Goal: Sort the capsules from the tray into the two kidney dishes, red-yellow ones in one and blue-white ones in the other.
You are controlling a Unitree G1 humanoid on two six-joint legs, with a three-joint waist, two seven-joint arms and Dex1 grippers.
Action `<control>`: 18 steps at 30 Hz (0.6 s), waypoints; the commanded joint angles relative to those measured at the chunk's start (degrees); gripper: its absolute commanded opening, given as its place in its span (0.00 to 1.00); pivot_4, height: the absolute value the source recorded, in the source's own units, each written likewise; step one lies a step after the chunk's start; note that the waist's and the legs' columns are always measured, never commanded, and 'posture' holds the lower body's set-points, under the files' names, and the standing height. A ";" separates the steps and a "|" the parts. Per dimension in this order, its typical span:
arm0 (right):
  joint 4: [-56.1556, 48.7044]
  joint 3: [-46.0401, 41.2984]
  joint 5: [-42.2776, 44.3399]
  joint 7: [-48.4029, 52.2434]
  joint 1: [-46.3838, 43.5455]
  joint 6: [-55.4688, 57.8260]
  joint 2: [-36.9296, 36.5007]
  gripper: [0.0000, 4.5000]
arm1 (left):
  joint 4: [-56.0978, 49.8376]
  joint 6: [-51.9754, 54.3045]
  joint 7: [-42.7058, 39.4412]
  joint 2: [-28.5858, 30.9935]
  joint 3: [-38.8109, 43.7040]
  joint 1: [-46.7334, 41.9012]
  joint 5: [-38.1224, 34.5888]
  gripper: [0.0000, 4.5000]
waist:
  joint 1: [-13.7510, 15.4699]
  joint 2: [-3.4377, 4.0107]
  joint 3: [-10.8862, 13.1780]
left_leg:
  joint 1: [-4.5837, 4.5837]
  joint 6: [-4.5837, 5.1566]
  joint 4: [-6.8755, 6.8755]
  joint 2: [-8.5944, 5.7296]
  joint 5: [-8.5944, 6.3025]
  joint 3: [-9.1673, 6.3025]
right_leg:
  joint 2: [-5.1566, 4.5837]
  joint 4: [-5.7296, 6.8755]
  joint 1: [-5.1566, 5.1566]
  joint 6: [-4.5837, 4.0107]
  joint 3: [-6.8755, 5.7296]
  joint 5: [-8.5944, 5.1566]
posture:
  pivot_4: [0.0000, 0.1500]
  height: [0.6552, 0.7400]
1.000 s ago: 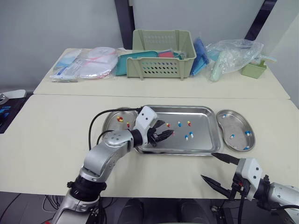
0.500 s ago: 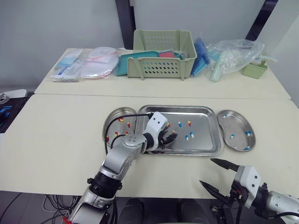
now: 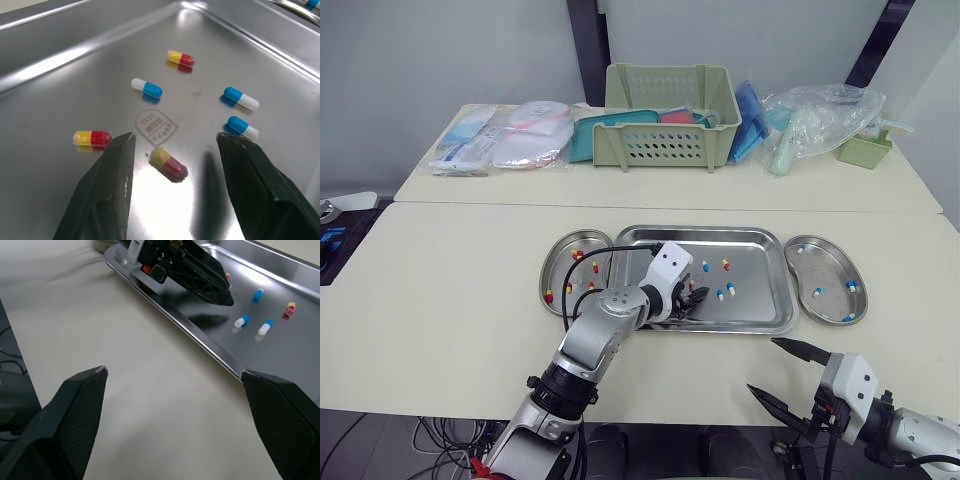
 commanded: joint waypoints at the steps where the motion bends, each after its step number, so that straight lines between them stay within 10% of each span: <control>1: -2.59 -0.22 0.81 -0.58 -0.02 0.72 -0.44 1.00 | 0.10 0.32 -0.68 0.22 -0.87 -0.05 0.81 0.40 | 0.01 0.00 0.00 | 0.00 0.00 0.00 0.00 0.00 0.00 | 0.00 0.00 0.00 0.00 0.00 0.00 | 1.00 1.00; 6: -3.29 -0.52 1.54 -1.09 -0.47 2.14 -0.59 1.00 | 0.32 0.90 -1.60 0.54 -0.80 -0.44 1.32 0.02 | 0.02 0.01 -0.01 | 0.00 0.00 0.00 0.00 0.00 0.00 | 0.00 0.00 0.01 0.00 0.00 0.00 | 1.00 1.00; 18: -3.93 -0.31 1.69 -2.30 -1.59 3.78 -0.24 1.00 | -5.48 -0.52 -6.15 4.17 2.99 -0.28 -1.01 0.01 | -0.03 0.01 -0.01 | -0.01 0.00 0.00 0.00 0.00 0.00 | 0.00 0.00 -0.01 0.00 0.00 0.00 | 1.00 1.00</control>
